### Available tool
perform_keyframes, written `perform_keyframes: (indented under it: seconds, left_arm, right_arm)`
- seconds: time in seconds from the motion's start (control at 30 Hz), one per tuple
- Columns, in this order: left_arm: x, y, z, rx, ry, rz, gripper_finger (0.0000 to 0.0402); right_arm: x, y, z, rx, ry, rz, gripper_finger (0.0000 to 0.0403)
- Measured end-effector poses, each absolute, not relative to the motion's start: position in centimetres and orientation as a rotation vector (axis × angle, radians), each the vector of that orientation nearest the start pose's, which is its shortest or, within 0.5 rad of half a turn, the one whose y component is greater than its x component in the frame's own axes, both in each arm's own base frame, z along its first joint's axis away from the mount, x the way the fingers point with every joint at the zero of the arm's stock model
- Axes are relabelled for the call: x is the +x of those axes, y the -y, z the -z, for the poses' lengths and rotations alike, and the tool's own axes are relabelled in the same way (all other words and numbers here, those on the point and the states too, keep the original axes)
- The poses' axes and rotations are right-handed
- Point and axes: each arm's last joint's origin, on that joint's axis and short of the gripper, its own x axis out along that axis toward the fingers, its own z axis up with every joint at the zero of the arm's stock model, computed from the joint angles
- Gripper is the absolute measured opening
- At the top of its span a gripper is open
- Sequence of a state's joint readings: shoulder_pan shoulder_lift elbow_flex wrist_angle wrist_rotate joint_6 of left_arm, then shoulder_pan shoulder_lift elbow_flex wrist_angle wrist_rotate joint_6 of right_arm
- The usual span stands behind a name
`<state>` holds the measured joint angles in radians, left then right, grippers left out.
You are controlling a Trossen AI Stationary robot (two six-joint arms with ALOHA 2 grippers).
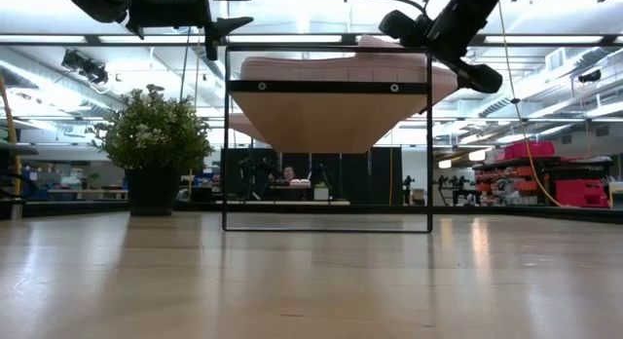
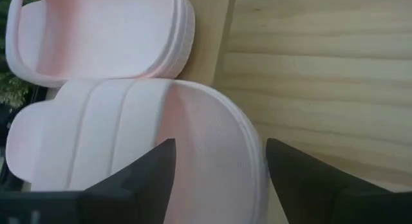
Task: Pick and place slides into the shelf
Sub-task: Put the pink slide on the shelf, then return to Home Position
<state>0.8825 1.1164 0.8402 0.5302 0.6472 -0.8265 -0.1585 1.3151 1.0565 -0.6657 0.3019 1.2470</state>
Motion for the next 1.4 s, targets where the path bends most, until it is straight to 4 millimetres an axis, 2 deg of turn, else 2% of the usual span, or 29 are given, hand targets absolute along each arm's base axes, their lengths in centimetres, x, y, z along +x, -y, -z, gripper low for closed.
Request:
perform_keyframes:
  seconds: [0.3,0.47,0.57,0.83,0.93,1.03,1.17,1.4]
  left_arm:
    - [16.9,-17.8,-35.4,-0.637,0.263,-0.145,0.0182]
    - [16.9,-17.7,-35.4,-0.597,0.253,-0.14,0.0176]
    - [17.0,-17.6,-35.3,-0.556,0.225,-0.12,0.0176]
    - [18.0,-16.6,-34.2,-0.451,0.096,-0.034,0.0155]
    - [18.5,-16.2,-33.7,-0.418,0.05,-0.019,0.0125]
    - [18.9,-15.7,-33.5,-0.416,0.025,0.001,0.0077]
    - [19.6,-13.8,-34.1,-0.385,0.047,-0.003,0.001]
    - [20.8,-8.6,-35.2,-0.307,0.081,-0.11,0.0005]
  right_arm:
    - [22.5,5.9,-30.0,0.993,-0.54,0.934,0.0245]
    - [20.6,5.7,-31.8,0.919,-0.528,0.825,0.0242]
    - [19.7,5.3,-32.6,0.846,-0.533,0.746,0.0227]
    - [18.2,4.7,-33.9,0.652,-0.563,0.575,0.0137]
    - [17.8,4.6,-34.1,0.597,-0.569,0.533,0.008]
    - [17.7,4.5,-34.3,0.551,-0.574,0.513,0.0017]
    - [17.6,4.5,-34.3,0.506,-0.586,0.493,0.0016]
    - [17.7,4.5,-34.3,0.449,-0.599,0.467,0.0007]
